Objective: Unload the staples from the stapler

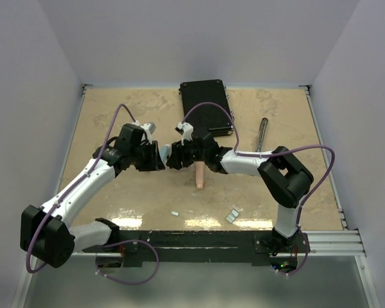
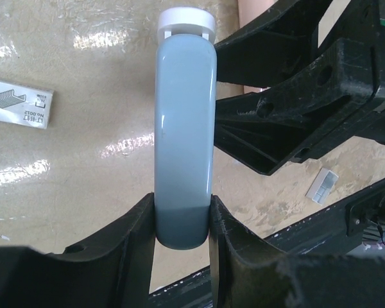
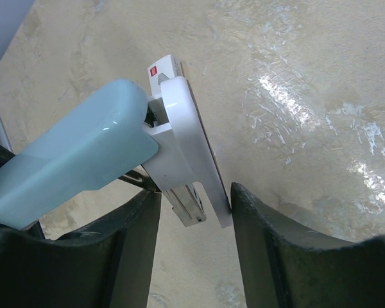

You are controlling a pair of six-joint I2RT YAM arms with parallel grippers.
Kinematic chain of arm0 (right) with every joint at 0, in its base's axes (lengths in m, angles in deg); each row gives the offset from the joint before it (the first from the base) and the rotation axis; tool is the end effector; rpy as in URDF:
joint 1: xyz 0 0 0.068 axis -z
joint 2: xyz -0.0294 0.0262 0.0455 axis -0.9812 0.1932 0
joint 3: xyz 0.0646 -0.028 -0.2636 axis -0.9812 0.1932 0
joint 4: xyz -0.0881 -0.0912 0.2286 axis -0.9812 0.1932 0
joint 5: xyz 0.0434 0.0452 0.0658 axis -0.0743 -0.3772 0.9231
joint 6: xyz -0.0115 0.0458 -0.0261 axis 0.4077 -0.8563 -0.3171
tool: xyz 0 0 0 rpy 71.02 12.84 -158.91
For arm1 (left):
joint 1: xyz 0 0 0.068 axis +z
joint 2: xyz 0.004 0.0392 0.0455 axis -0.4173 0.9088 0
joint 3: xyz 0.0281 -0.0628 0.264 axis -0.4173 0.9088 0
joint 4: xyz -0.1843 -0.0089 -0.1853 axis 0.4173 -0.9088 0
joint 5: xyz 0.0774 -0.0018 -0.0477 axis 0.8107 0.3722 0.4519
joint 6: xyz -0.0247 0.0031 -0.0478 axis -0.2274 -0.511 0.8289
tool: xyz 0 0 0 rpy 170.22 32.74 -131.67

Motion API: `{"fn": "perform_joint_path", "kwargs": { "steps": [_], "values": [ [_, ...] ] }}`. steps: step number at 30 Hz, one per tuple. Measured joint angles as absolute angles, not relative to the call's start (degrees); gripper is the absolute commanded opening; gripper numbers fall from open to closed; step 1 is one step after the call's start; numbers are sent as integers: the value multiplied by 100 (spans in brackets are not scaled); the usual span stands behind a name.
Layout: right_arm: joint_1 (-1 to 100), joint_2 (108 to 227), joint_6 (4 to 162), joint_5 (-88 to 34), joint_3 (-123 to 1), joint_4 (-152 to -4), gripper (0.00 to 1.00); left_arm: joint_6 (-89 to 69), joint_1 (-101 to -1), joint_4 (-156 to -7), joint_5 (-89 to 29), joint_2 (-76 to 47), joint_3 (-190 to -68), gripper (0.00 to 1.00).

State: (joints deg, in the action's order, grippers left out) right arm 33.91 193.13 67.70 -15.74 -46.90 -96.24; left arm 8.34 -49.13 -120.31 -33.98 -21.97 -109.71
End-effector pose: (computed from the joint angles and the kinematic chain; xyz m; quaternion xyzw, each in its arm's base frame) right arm 0.2790 0.2948 0.1864 -0.2504 0.8094 0.3986 0.3512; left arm 0.2155 -0.1064 0.2680 -0.0074 0.9400 -0.2382 0.2440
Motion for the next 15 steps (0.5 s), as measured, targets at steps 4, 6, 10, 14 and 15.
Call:
{"fn": "perform_joint_path", "kwargs": {
  "steps": [4,6,10,14,15],
  "values": [
    [3394,19376,6768,-1521,-4690,-9631,52,801,-4909,-12069,-3453,-2101,-10991,0],
    [3398,19403,6766,-1517,-4690,-9642,43,803,-4909,-12077,-3459,-2059,-11009,0],
    [3398,19405,6718,-1480,-4690,-9683,18,806,-4900,-12080,-3446,-2007,-11083,0],
    [3444,19405,6574,-1244,-4572,-9924,0,801,-4865,-12093,-3392,-1958,-11164,4],
    [3474,19405,6478,-1152,-4482,-10061,0,801,-4867,-12095,-3396,-1943,-11186,4]
  ]
}}
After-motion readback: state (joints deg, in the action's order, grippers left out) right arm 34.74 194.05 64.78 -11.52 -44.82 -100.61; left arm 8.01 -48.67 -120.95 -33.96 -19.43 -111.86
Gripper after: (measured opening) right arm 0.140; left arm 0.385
